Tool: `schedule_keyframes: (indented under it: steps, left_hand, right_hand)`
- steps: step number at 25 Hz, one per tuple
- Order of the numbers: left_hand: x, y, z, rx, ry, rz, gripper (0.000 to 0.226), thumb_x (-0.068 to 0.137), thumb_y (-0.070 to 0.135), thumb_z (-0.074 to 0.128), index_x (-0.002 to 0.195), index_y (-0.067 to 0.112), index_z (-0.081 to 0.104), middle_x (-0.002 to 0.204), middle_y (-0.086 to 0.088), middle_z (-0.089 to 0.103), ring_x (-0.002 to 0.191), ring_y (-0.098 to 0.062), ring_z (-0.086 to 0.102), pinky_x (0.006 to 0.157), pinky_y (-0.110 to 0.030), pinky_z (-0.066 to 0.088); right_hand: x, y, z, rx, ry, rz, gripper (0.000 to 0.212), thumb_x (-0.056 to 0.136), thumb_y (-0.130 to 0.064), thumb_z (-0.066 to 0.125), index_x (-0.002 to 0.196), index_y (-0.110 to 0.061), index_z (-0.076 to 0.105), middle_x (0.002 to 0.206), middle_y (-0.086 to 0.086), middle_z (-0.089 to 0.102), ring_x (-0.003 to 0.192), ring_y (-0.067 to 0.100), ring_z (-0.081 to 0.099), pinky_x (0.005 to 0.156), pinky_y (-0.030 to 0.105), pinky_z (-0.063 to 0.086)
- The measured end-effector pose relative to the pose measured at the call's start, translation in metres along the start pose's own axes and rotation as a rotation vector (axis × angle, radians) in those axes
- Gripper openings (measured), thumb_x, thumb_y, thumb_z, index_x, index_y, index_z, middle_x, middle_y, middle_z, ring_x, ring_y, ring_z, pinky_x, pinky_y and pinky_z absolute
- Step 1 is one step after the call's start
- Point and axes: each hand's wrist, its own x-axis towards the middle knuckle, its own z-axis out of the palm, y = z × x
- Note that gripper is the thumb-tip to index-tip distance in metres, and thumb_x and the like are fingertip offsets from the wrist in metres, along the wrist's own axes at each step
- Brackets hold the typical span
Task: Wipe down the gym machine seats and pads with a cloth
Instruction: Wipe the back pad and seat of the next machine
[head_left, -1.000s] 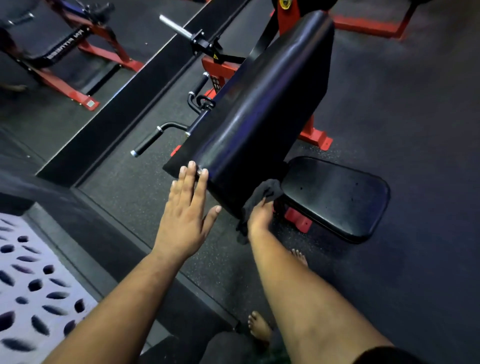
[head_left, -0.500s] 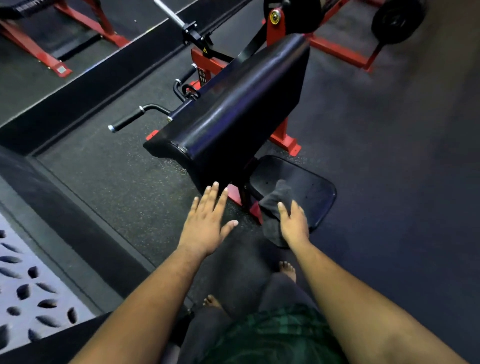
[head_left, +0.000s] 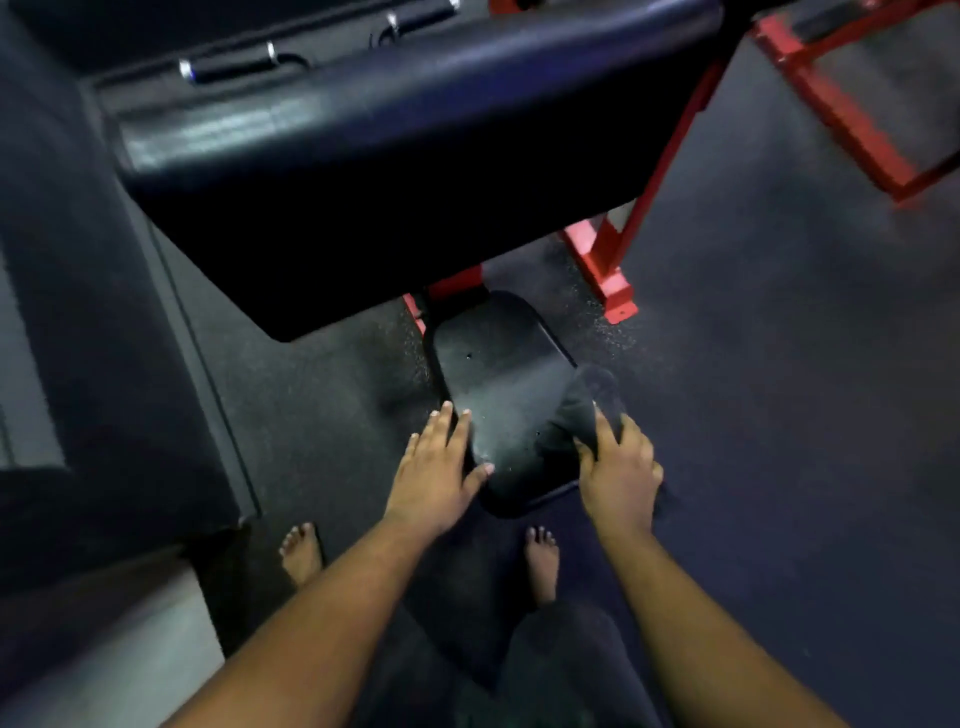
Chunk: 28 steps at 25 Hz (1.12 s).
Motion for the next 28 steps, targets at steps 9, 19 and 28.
schedule_keyframes:
  steps: [9, 19, 28]
  left_hand:
    - [0.07, 0.049, 0.122, -0.116, 0.202, -0.371, 0.07, 0.104, 0.051, 0.022, 0.161, 0.015, 0.0, 0.169, -0.003, -0.007, 0.155, -0.019, -0.014, 0.126, -0.052, 0.006]
    - [0.08, 0.042, 0.155, -0.012, 0.39, -0.347, 0.072, 0.102, 0.048, 0.03, 0.161, 0.01, 0.013, 0.17, -0.007, 0.005, 0.157, -0.024, -0.001, 0.126, -0.05, 0.011]
    - [0.078, 0.043, 0.157, -0.057, 0.378, -0.353, 0.073, 0.102, 0.049, 0.028, 0.161, 0.009, 0.011, 0.17, -0.007, 0.001, 0.157, -0.022, -0.003, 0.125, -0.053, 0.016]
  right_hand:
    - [0.08, 0.039, 0.069, -0.09, -0.271, -0.201, 0.071, 0.094, -0.072, 0.031, 0.156, -0.049, 0.004, 0.169, 0.003, -0.003, 0.155, 0.029, -0.001, 0.113, 0.069, 0.023]
    - [0.207, -0.051, 0.083, -0.074, -0.186, -0.486, 0.07, 0.092, -0.074, 0.036, 0.154, -0.053, 0.01, 0.169, -0.001, 0.004, 0.152, 0.029, 0.016, 0.103, 0.065, 0.037]
    - [0.105, 0.059, 0.075, -0.125, -0.221, -0.466, 0.071, 0.091, -0.064, 0.039, 0.155, -0.052, 0.011, 0.169, -0.006, -0.005, 0.155, 0.025, 0.005, 0.102, 0.06, 0.042]
